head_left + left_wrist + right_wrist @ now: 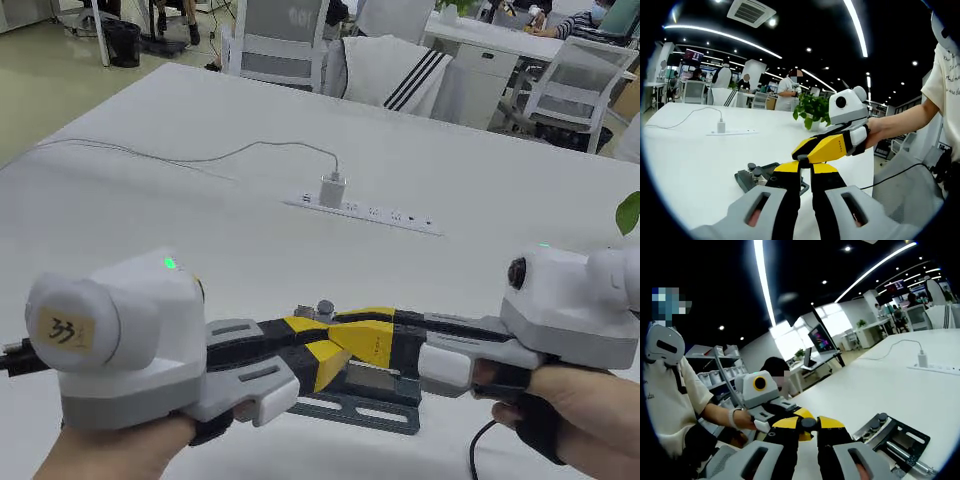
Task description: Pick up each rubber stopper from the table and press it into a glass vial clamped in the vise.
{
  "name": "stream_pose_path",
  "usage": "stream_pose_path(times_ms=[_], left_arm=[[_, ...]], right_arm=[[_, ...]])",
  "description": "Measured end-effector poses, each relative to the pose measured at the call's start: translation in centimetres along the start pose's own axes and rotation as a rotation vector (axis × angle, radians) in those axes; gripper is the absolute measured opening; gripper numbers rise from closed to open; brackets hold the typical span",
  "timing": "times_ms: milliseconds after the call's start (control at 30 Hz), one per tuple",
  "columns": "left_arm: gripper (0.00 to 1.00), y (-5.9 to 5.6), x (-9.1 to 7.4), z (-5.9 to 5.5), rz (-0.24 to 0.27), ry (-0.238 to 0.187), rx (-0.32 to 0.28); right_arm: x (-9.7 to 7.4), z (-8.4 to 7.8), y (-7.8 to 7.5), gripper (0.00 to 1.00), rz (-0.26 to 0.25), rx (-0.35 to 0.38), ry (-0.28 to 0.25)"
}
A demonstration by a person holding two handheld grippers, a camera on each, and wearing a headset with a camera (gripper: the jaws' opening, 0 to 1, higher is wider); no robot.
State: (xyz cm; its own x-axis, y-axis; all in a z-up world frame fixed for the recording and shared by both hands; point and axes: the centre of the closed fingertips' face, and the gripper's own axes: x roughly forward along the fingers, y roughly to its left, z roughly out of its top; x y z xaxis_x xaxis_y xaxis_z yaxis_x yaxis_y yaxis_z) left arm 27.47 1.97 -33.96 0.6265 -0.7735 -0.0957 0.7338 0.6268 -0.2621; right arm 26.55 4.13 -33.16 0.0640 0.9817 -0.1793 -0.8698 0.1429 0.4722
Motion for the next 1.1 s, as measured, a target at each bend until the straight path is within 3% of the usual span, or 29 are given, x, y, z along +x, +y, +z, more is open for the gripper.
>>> stream_pose_path(times_ms=[133,267,467,600,733,833,1100], left_arm=[[0.03,0.0,0.1,-0.2,-0.003,0.011,0.008],[0.03,-0.2,0.1,-0.6,-0.009,0.025,0.014],[0.03,-0.4,0.0,-1.3,-0.024,0.061,0.043],[0.03,-0.6,-0.1,-1.8,-0.033,0.086,0.071],[0.03,-0.6,-0.2,-2.3,-0.037,0.113,0.097],[0.03,-0.9,-0.3,-2.4,-0.053,0.121,0.103],[0.03,-1.5,-0.6,-4.2,-0.086,0.201,0.18]], right_arm=[[0.0,-0.3,-0.5,0.32,-0.034,-0.028,0.019],[0.1,-0.3,-0.2,0.3,-0.024,-0.027,0.021],[-0.1,-0.7,0.1,0.3,-0.015,-0.078,0.079],[-0.7,-1.2,0.6,0.29,0.022,-0.131,0.164],[-1.1,-1.7,0.7,0.27,0.054,-0.16,0.216],[-1.5,-2.7,0.5,0.26,0.062,-0.203,0.294],[-2.0,-4.2,0.3,0.22,0.091,-0.312,0.448]])
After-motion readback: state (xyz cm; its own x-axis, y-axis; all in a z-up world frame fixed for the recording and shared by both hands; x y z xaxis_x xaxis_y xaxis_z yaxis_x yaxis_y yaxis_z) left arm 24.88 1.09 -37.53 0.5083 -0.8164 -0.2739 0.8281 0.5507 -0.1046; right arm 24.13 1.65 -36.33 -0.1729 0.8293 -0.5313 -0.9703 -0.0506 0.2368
